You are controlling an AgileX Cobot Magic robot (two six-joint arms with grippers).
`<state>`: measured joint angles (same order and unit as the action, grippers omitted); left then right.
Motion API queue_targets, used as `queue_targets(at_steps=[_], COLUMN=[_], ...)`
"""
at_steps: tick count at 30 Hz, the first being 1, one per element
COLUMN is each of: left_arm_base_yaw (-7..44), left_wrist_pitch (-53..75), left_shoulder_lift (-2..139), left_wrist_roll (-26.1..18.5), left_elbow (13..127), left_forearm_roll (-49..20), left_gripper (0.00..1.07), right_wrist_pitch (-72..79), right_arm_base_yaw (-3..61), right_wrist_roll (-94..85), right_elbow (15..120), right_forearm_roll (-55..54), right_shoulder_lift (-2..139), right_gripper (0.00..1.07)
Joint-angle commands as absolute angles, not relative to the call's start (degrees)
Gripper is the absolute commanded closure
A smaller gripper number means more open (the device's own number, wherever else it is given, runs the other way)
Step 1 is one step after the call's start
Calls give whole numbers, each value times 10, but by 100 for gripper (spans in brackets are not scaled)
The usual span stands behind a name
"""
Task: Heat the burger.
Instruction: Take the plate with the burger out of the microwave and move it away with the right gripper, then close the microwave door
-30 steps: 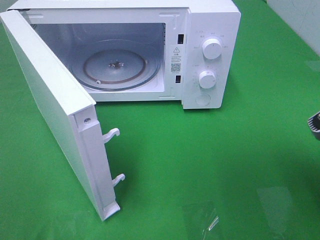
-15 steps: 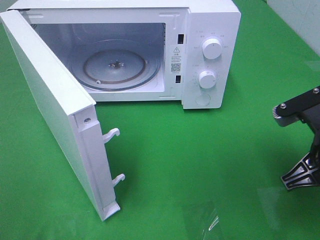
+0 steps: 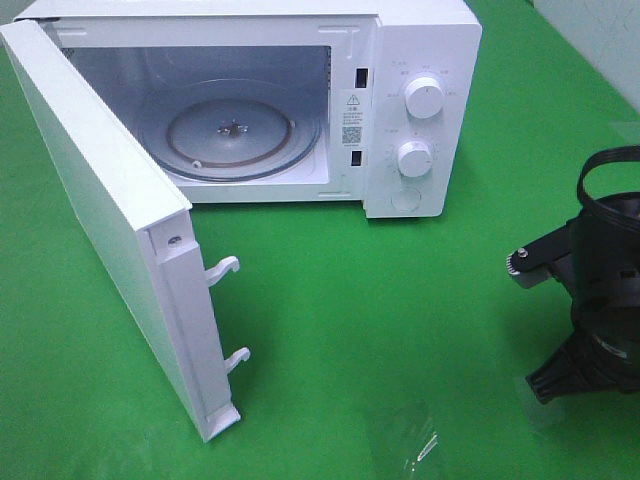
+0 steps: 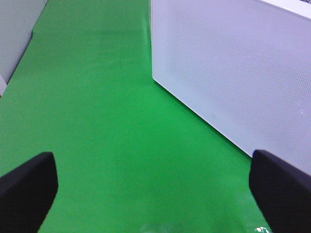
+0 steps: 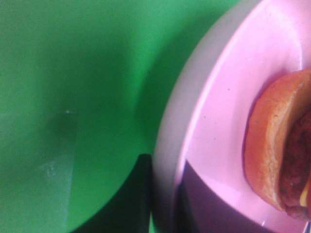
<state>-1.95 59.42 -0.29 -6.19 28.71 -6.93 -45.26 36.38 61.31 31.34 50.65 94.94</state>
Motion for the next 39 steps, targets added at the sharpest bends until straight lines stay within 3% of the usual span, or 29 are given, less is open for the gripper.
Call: queue_targets(at_steps=[1, 6, 20, 27, 28, 29, 32, 39], left_arm_base_yaw=[-19, -19, -19, -19, -19, -19, -19, -19], left_wrist_pitch=[591, 591, 591, 591, 591, 591, 591, 591], left_shoulder_lift=[-14, -14, -14, -14, -14, -14, -14, -14], left_wrist_roll=[-61, -61, -61, -61, -61, -61, -61, -61], left_elbow=[285, 285, 285, 285, 285, 285, 285, 285], left_forearm_roll=[-70, -70, -70, -70, -70, -70, -70, -70], left_gripper=[7, 7, 7, 7, 7, 7, 7, 7], right_wrist_pitch=[-468, -445, -428, -432, -432, -432, -431, -390], right_arm_base_yaw=[351, 319, 306, 306, 306, 306, 306, 306], right_wrist_roll=[626, 631, 625, 557, 542, 542, 522, 447], right_elbow=[315, 315, 315, 315, 315, 315, 315, 315], right_forearm_roll=[536, 538, 545, 500, 482, 482, 457, 398], right_shoulder_lift=[964, 976, 976, 972, 963, 963, 926, 830], right_gripper=[107, 107, 102, 82, 73, 73, 57, 40])
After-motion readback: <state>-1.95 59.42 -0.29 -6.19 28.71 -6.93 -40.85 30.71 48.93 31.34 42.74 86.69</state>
